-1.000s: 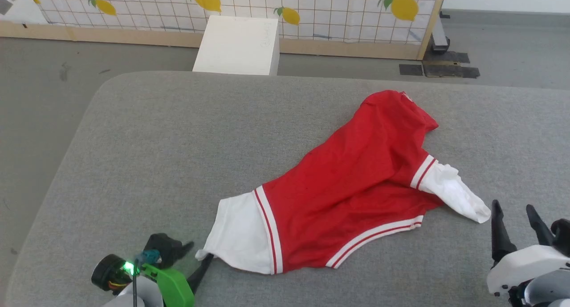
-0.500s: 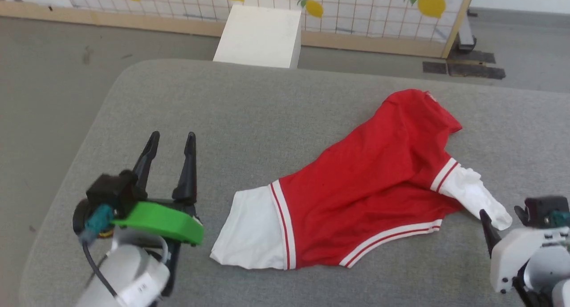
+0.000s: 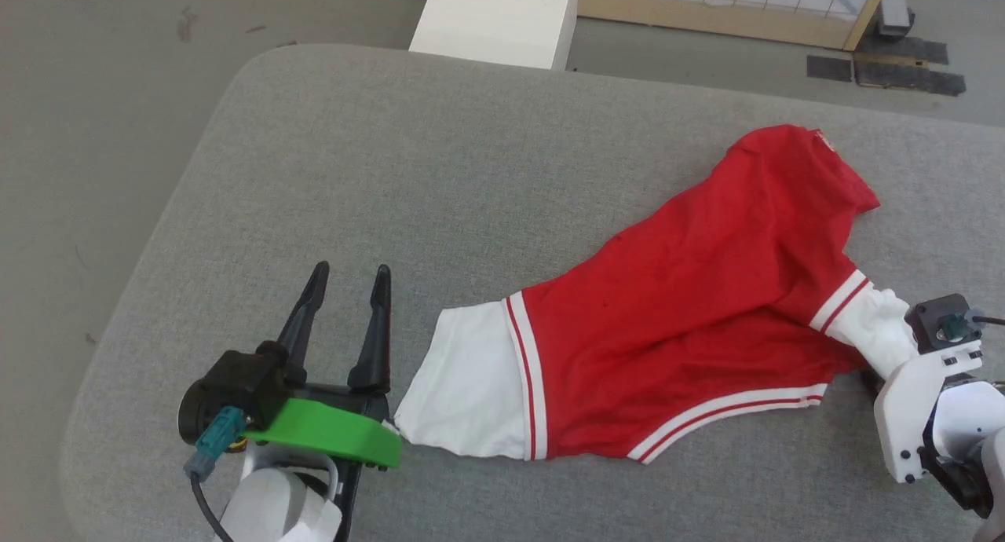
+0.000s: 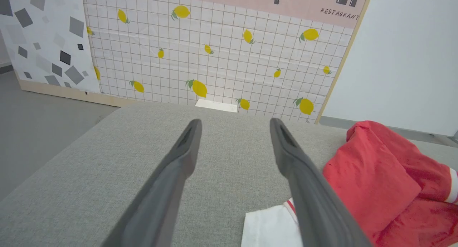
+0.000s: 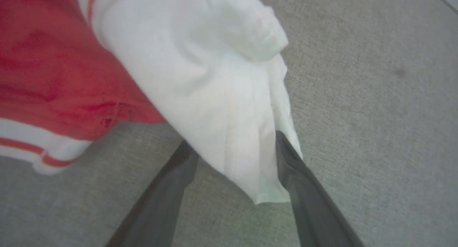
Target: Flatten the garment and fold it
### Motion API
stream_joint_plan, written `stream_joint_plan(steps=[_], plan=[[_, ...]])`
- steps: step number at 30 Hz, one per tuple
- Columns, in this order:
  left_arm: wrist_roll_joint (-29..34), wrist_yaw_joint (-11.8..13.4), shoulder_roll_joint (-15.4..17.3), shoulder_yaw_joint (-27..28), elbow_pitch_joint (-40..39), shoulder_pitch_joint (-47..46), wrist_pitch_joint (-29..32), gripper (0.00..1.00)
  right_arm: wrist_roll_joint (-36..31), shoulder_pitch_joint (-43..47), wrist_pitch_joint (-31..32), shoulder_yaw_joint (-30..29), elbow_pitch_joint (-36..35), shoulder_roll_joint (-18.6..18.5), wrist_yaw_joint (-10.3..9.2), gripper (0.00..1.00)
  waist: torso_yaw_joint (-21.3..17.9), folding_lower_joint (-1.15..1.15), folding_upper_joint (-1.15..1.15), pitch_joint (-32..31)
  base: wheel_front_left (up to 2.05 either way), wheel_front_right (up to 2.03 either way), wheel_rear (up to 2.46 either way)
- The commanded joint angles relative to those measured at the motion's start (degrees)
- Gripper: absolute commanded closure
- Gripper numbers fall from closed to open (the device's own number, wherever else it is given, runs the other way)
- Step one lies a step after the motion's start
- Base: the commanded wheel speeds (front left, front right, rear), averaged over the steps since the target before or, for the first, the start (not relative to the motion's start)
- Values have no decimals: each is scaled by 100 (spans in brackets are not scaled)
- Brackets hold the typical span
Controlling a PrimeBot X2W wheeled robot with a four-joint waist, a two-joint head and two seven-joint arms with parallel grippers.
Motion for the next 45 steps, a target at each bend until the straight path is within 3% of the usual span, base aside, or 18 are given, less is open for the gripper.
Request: stream_joint_plan(steps=[1,2,9,17,23,29,34,37,45], plan=[[58,-53,-49,61,17,51,-27,0,53,-35,-15,89,146,1,-8,69,22,0,0,38,0,0,0],[80,-76,-68,96,30,50,-27,0,87,-46,-34,122,193,-7,-8,100,17,0,0,36,0,0,0],[167,-183,-160,315,182,177,-27,0,385,91,-171,263,48,-126,-8,100,-261,0,0,-226,0,0,0],[197,-229,-190,440,270,411,-27,0,1486,706,720,364,-1361,-434,-8,100,-774,0,0,-628,0,0,0],[216,-239,-201,429,244,452,-27,0,2200,1281,2006,-440,-2715,-644,-8,100,-889,0,0,-639,0,0,0],[175,-242,-207,329,195,398,-27,0,2484,1392,3196,-1566,-3476,-249,-8,100,-752,0,0,-415,0,0,0],[153,-243,-209,200,195,217,-27,0,2226,888,3434,-1848,-2992,-239,-8,100,-514,0,0,-90,0,0,0],[151,-243,-209,148,207,107,-27,0,1884,483,3170,-1766,-2369,-399,-8,100,-365,0,0,87,0,0,0],[97,-243,-210,55,223,-75,-27,0,1251,-565,2288,-1530,-628,-372,-8,100,-39,0,0,434,0,0,0]])
